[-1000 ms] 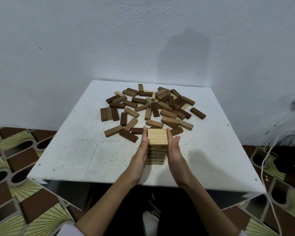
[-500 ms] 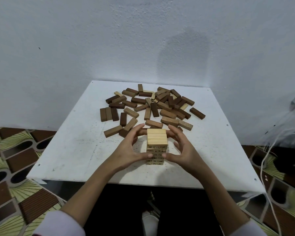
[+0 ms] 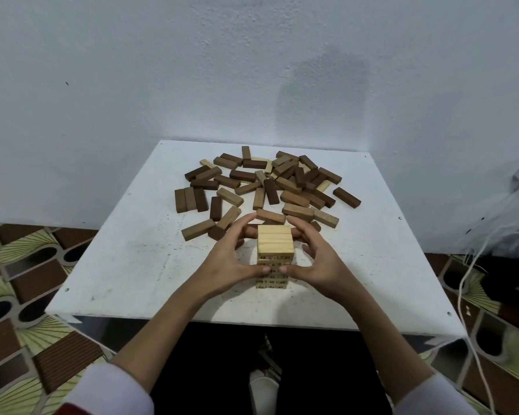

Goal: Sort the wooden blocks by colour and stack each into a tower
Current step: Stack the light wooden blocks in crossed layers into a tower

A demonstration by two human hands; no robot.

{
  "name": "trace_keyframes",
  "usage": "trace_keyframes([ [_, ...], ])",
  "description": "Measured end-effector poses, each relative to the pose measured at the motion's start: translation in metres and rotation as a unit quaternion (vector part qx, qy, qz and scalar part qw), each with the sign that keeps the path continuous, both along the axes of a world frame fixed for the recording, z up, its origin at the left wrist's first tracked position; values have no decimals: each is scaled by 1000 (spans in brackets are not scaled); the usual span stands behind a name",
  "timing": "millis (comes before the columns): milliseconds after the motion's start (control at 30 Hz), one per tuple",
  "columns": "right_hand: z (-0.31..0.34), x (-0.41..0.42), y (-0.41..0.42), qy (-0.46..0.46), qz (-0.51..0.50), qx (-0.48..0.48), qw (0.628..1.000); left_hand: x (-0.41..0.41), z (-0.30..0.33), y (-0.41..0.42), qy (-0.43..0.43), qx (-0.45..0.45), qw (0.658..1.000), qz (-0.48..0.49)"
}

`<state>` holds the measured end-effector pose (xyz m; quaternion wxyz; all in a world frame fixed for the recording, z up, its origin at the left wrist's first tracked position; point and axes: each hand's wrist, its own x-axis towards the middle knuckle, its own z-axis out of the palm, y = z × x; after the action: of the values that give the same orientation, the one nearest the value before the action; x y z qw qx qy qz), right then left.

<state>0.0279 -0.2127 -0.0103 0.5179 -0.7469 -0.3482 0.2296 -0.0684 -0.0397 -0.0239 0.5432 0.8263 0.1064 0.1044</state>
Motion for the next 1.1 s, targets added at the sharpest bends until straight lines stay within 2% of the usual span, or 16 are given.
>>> trace_keyframes([
  [1100,-4,5,-1,-28,-9,10,1000,0,7,-4,-20,-9,1000,9],
])
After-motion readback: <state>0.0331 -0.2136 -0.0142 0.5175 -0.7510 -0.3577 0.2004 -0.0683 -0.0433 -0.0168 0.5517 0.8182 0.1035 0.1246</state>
